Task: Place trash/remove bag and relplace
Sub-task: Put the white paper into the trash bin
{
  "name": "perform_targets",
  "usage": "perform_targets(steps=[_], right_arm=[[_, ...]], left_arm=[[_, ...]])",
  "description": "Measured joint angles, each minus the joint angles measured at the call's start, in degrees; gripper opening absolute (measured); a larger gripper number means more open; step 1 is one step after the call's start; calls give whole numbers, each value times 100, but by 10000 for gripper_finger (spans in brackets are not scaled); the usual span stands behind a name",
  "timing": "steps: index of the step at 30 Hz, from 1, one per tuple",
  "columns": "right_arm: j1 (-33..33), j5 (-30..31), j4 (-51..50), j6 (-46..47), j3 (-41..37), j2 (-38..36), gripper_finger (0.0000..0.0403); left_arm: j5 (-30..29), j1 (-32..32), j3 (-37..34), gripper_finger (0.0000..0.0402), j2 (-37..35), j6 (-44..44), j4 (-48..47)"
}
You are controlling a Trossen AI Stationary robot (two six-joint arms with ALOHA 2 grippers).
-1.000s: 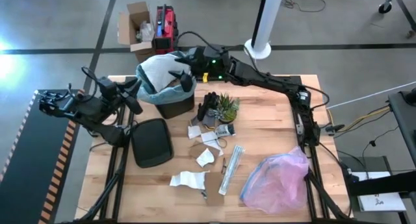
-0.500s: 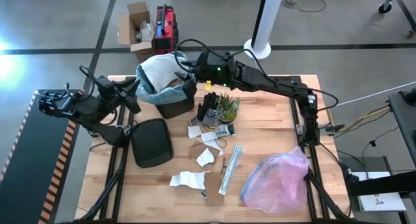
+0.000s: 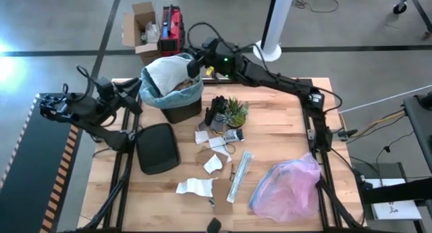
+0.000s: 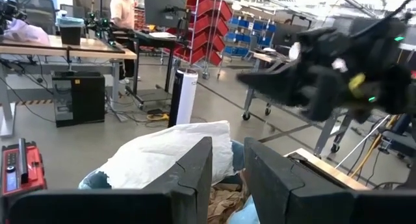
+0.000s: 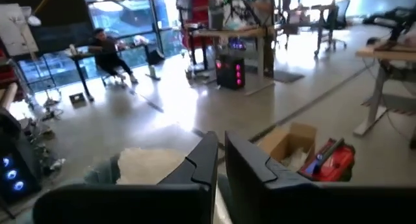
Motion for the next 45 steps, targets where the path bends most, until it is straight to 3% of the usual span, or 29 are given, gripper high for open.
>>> perform_targets(steps=[9,23,37,40,45], right_arm=[[-70,-403,-444,390,310,689,1],[-5,-1051,-1787,756,575,674,0],[403,-1006,-2900,-842,1311,59,0],[655,-1061,-3363,-1557,1316,-204,0],[1135,-1051,-4904,-2262,1260,-434,0]], left_arm=[[1,0,-31,75,116,-20,-1],[-9,5,-223,75,222,-268,-46],[297,4,-168,75,171,-335,-10],[705,4,-166,75,164,-361,36],[2195,4,-166,75,219,-717,55]])
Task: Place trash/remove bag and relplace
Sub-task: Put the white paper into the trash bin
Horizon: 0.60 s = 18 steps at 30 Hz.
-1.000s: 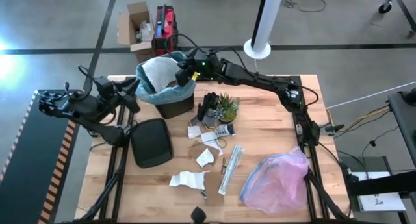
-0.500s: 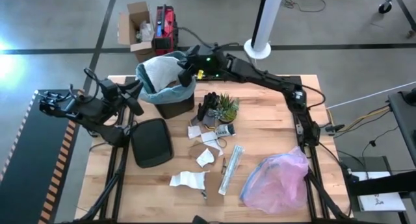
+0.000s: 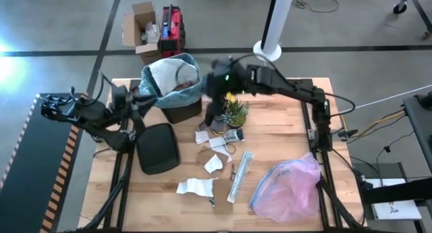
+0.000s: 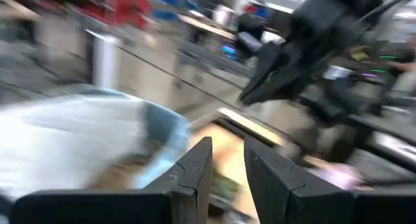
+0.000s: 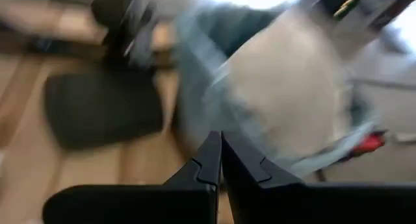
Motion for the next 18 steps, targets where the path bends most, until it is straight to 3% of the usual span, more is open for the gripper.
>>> perform_targets(steps=[3,10,18], right_arm=[[301,-51,-665,-41,-28,1,0],[796,-1347,-816,-317,-803,1,0],[1393,-1494,-271,358,-2077,7,0]], left_arm=[[535,0,-3,75,207,-518,-2],[1965,-124,-8,75,1059,-1492,-124],[3034,-802,-26,91,2154,-2159,-700]])
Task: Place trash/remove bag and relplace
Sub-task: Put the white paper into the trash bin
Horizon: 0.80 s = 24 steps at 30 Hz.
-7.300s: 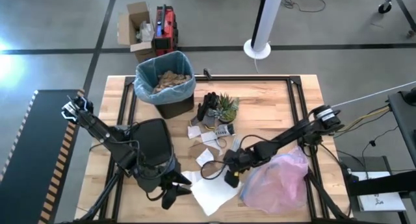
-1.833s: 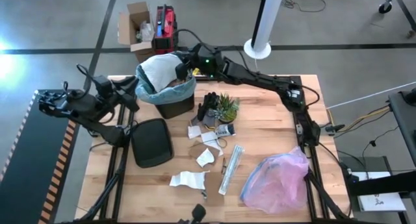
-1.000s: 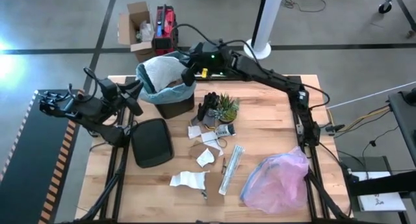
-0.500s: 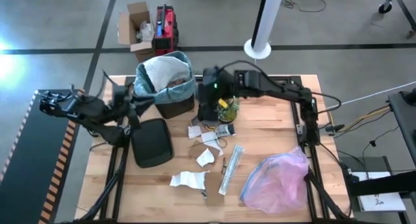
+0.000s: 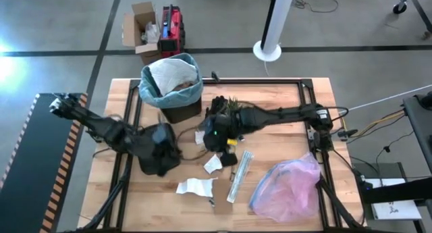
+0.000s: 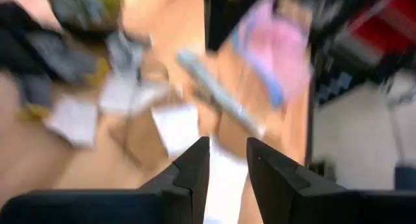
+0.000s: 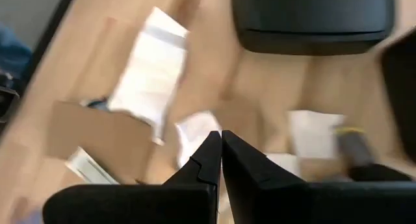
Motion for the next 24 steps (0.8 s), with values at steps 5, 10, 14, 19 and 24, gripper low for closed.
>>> perform_targets(steps=[5,10,14,19,24], right_arm=[[471,-19,1019,911,-758,-4,1],[921,-6,1985,1937,-1328,-4,31],[1231,178,2645,2734,-1598,-4,79],[1500,1132,2798,3219,-1859,-4,140],[1548,1242,2755,3598,-1975,-4,176]], left_arm=[[8,-781,-15,108,618,-157,25],[-162,-1447,-15,129,1247,-691,248],[-289,-1726,-15,150,1747,-778,719],[-666,-1799,-15,178,2307,-312,1319],[-810,-1772,-15,192,2726,43,1769]])
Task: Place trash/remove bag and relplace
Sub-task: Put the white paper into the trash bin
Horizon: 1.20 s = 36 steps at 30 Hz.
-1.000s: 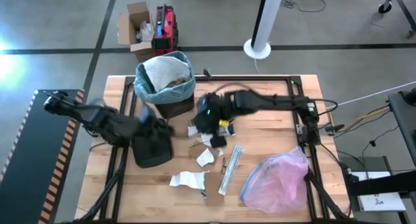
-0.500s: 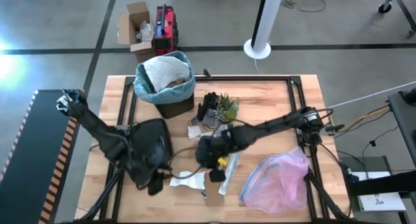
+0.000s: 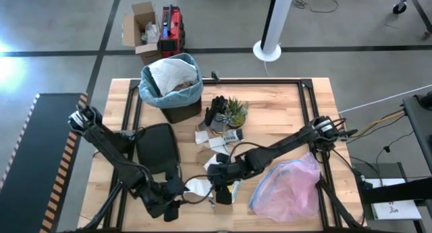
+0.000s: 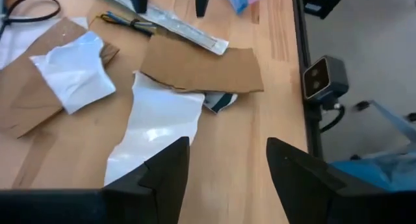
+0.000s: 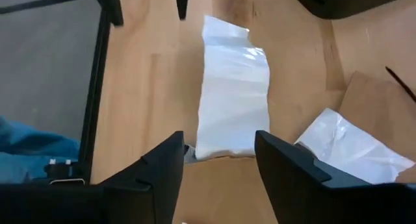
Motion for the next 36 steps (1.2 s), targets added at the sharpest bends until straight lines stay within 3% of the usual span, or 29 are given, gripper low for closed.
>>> perform_targets(steps=[9,14,23,36], right_arm=[[5,20,-13,8,-24,306,186],[9,44,25,125,-25,588,186],[-20,14,-135,120,-23,647,186],[-81,-418,-1095,-350,-21,445,186]], left_arm=[[12,62,-9,196,521,76,-756],[73,61,-9,197,992,345,-403],[-143,195,-8,192,1507,-28,-438],[-350,231,-9,176,1293,300,-546]])
